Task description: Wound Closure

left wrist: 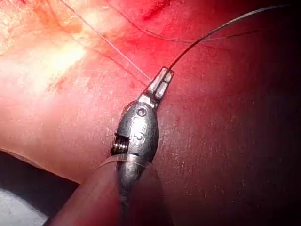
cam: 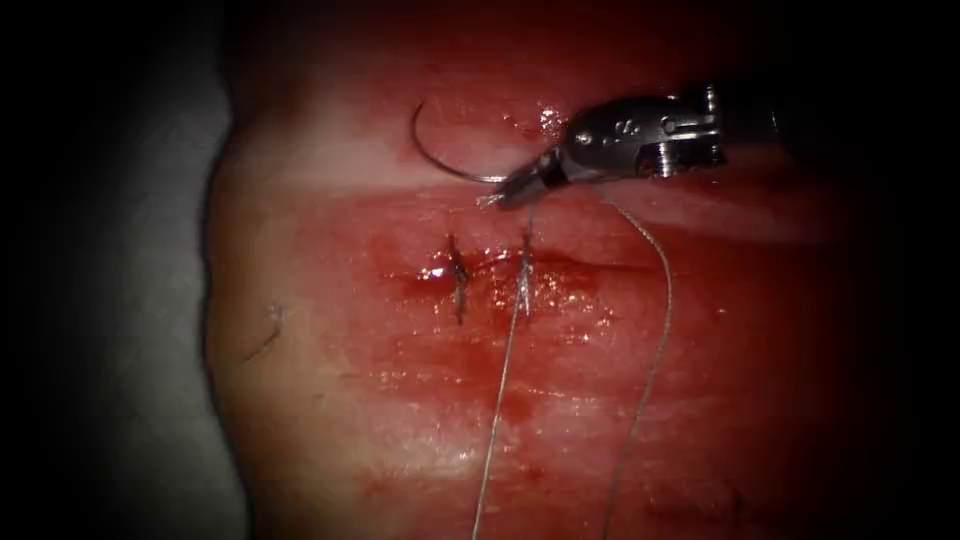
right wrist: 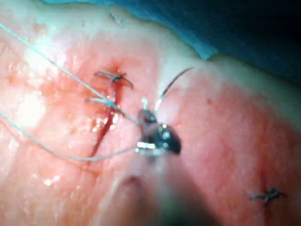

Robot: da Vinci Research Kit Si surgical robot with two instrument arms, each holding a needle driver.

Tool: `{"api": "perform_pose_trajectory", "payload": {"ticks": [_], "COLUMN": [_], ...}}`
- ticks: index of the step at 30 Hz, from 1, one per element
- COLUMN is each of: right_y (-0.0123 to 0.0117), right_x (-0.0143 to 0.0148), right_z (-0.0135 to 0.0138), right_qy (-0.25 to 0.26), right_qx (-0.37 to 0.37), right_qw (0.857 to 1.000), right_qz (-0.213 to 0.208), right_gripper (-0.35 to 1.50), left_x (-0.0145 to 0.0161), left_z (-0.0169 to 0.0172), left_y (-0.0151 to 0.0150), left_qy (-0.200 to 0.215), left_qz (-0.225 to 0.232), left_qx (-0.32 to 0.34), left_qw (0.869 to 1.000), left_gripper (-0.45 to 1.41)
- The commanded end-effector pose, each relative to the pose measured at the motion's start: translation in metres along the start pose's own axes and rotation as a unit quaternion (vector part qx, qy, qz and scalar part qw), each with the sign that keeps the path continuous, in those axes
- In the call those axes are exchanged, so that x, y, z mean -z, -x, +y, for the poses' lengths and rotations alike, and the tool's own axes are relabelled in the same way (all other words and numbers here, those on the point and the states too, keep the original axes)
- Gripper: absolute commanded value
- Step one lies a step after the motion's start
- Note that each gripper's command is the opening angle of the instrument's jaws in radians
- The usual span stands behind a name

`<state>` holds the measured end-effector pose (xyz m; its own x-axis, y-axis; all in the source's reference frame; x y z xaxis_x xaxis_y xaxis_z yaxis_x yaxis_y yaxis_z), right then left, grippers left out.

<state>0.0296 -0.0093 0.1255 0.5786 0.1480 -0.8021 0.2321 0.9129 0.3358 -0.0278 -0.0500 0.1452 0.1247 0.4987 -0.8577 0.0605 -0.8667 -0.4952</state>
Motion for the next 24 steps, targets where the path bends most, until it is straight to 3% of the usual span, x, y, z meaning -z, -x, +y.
{"api": "perform_pose_trajectory", "payload": {"ticks": [1,6,12,13,14,15,16,19,22,24], "right_y": [0.0,-0.0001,-0.0005,-0.0007,-0.0008,-0.0008,-0.0012,-0.0014,-0.0013,-0.0013], "right_x": [-0.0007,-0.0006,-0.0007,-0.0006,-0.0005,-0.0005,0.0005,0.0044,0.0096,0.0115], "right_z": [-0.0001,0.0,-0.0011,-0.0015,-0.0018,-0.0018,-0.0028,-0.0049,-0.006,-0.0066], "right_qy": [0.002,0.007,-0.004,0.004,0.01,0.01,0.033,0.051,0.073,0.087], "right_qx": [0.001,-0.003,-0.004,-0.005,-0.007,-0.007,-0.02,-0.05,-0.086,-0.087], "right_qw": [1.0,1.0,0.999,0.999,0.999,0.999,0.999,0.996,0.988,0.986], "right_qz": [0.002,0.002,0.033,0.034,0.034,0.034,0.03,0.059,0.101,0.109], "right_gripper": [-0.35,-0.35,-0.35,0.46,0.84,0.84,1.18,1.26,1.23,1.21], "left_x": [-0.0004,-0.0004,-0.0005,-0.0003,-0.0002,-0.0002,0.0002,0.0013,0.0017,0.0018], "left_z": [0.0013,0.0019,0.0002,-0.0008,-0.0013,-0.0013,-0.0029,-0.0052,-0.0073,-0.0081], "left_y": [0.0013,0.0021,-0.001,-0.003,-0.0039,-0.0039,-0.0071,-0.0118,-0.0149,-0.0159], "left_qy": [0.002,0.005,0.008,0.002,-0.002,-0.002,-0.011,-0.017,-0.017,-0.017], "left_qz": [-0.003,-0.005,-0.002,-0.002,-0.002,-0.002,-0.013,-0.058,-0.117,-0.125], "left_qx": [0.005,0.008,0.013,0.004,0.0,0.0,-0.027,-0.091,-0.155,-0.173], "left_qw": [1.0,1.0,1.0,1.0,1.0,1.0,0.999,0.994,0.981,0.977], "left_gripper": [-0.45,-0.45,-0.45,-0.45,-0.45,-0.45,-0.45,-0.45,-0.45,-0.45]}}
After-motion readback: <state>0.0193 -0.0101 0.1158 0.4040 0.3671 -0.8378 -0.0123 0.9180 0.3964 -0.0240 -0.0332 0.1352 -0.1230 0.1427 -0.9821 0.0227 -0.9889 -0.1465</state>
